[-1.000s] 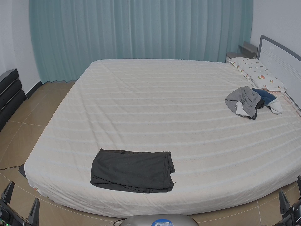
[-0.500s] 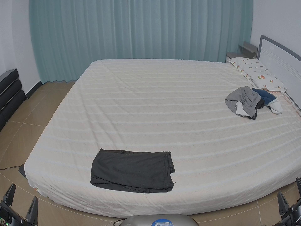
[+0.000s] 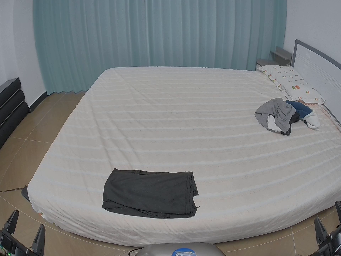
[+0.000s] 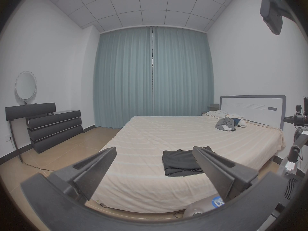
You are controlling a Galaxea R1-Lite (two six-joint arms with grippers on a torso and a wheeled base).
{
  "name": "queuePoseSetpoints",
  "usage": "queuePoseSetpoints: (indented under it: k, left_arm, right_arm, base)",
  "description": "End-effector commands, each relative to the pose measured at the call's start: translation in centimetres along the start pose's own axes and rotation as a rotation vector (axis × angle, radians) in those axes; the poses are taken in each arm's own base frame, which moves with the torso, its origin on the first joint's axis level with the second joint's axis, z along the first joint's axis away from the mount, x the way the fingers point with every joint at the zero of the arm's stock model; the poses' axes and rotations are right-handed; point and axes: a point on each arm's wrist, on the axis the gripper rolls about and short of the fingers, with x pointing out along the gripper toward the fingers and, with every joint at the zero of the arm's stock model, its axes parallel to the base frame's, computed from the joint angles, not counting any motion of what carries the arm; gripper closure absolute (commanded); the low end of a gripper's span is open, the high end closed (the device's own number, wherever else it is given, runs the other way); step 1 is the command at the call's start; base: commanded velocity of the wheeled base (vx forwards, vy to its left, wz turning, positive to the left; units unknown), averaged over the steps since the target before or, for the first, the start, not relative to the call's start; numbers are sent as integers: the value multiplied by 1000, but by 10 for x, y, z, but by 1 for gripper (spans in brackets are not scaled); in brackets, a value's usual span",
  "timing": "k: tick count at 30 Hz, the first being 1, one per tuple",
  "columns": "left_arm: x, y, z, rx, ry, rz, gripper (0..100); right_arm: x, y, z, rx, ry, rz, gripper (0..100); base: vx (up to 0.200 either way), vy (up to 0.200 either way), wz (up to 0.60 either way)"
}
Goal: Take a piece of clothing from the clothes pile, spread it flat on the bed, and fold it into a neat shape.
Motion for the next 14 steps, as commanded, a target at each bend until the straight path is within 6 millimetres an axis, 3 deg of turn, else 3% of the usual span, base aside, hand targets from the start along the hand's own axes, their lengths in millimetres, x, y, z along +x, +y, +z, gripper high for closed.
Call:
queuePoseSetpoints:
  k: [1, 14]
  left_arm:
    - [1, 0, -5, 1, 15, 5, 0]
    - [1, 0, -4, -24, 13, 10, 0]
  right_arm:
    - [0, 0, -5, -1, 3, 0, 0]
    - [0, 0, -5, 2, 3, 6, 0]
  base:
    - [0, 0, 0]
    - [0, 0, 0]
